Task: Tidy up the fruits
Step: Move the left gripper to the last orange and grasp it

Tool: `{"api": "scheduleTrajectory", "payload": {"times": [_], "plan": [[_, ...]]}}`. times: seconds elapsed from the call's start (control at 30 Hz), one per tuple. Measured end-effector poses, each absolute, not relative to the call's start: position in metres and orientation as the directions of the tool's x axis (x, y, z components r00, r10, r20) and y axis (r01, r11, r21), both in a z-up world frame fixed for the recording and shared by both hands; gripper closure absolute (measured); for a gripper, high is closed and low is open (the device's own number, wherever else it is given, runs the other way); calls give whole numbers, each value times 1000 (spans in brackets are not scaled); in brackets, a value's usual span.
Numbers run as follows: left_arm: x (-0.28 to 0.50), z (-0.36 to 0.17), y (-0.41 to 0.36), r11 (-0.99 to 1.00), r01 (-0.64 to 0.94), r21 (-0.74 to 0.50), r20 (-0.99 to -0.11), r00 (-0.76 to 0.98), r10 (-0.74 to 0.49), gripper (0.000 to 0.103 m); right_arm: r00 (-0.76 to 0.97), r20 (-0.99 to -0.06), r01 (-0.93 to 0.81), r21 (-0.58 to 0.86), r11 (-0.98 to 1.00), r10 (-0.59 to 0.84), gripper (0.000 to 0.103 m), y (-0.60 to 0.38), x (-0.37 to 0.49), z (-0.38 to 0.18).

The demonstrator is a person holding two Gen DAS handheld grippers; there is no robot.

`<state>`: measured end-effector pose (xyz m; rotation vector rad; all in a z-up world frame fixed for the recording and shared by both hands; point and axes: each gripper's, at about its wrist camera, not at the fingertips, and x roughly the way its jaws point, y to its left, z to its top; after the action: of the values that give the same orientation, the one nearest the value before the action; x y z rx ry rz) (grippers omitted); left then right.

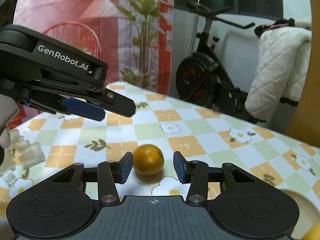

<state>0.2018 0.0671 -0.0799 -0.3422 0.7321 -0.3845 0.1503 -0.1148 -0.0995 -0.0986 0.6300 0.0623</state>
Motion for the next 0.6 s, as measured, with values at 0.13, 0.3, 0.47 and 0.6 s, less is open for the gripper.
{"api": "scheduleTrajectory", "payload": {"times": [0.13,0.3,0.47,0.6], "plan": [[208,-88,59,871,235,-431,-587,660,-468,50,797,-603,-89,-64,994,32,60,-112,158,-110],[211,-98,55,874,243,-421,-608,639,-471,50,793,-608,-82,-59,995,29,59,-111,164,-119],[215,-105,50,872,252,-420,-622,620,-479,50,797,-603,-79,-57,995,29,60,-112,166,-121],[215,-111,44,874,261,-409,-631,611,-478,50,793,-609,-75,-54,996,26,61,-113,167,-122]]}}
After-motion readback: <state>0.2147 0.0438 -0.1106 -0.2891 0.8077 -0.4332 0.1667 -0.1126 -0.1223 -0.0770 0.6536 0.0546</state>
